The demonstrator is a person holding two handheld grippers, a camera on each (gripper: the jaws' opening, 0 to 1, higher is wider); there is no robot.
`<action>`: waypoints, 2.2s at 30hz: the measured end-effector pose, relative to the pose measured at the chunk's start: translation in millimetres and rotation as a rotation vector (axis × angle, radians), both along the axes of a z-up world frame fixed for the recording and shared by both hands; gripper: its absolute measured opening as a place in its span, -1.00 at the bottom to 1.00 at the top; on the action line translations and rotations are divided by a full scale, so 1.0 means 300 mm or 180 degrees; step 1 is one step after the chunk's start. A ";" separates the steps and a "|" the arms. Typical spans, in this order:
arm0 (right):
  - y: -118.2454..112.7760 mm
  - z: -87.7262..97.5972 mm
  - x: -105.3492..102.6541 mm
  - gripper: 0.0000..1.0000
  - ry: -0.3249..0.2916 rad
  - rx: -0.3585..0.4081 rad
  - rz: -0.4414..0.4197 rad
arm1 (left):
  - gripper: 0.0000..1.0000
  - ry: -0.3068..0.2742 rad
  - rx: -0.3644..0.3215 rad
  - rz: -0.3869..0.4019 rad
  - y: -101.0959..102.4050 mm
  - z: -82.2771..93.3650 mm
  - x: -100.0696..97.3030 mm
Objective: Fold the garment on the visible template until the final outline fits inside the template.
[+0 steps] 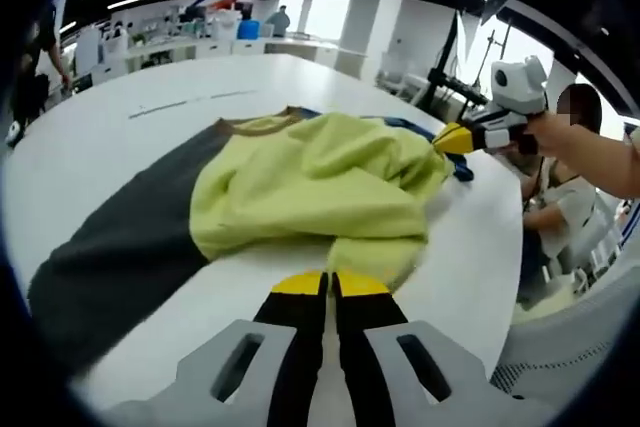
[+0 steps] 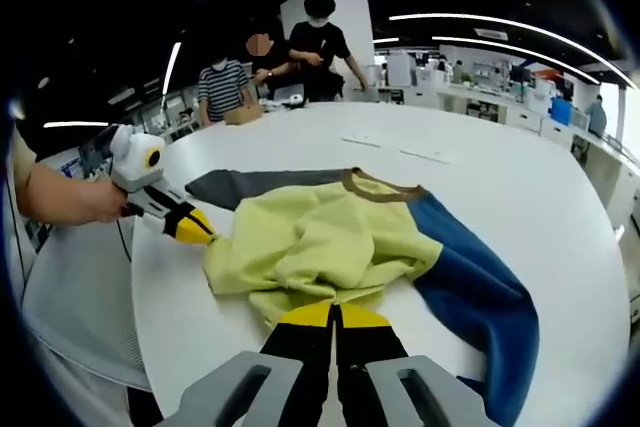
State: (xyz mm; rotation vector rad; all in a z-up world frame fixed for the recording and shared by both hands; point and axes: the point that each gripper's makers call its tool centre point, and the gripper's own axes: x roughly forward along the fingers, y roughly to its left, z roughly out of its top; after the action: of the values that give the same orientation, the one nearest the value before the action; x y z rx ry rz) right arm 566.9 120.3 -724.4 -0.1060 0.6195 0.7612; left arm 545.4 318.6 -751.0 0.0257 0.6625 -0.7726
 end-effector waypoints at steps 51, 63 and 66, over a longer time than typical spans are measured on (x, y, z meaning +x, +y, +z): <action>-0.023 -0.193 0.052 -1.00 0.0340 -0.0212 -0.0049 | -1.00 -0.0123 -0.0220 0.0538 0.182 0.085 -0.020; -0.072 -0.127 0.014 -1.00 0.0242 -0.0132 -0.0120 | -1.00 -0.0127 -0.0221 0.0591 0.207 0.089 -0.023; -0.088 -0.111 -0.002 -1.00 0.0216 -0.0115 -0.0144 | -1.00 -0.0131 -0.0228 0.0614 0.216 0.090 -0.028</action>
State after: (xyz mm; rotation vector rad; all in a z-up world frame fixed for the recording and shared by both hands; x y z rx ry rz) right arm 566.4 94.0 -757.7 -0.0993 0.6982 0.7122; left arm 537.0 383.3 -724.0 -0.0864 0.5883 -0.6080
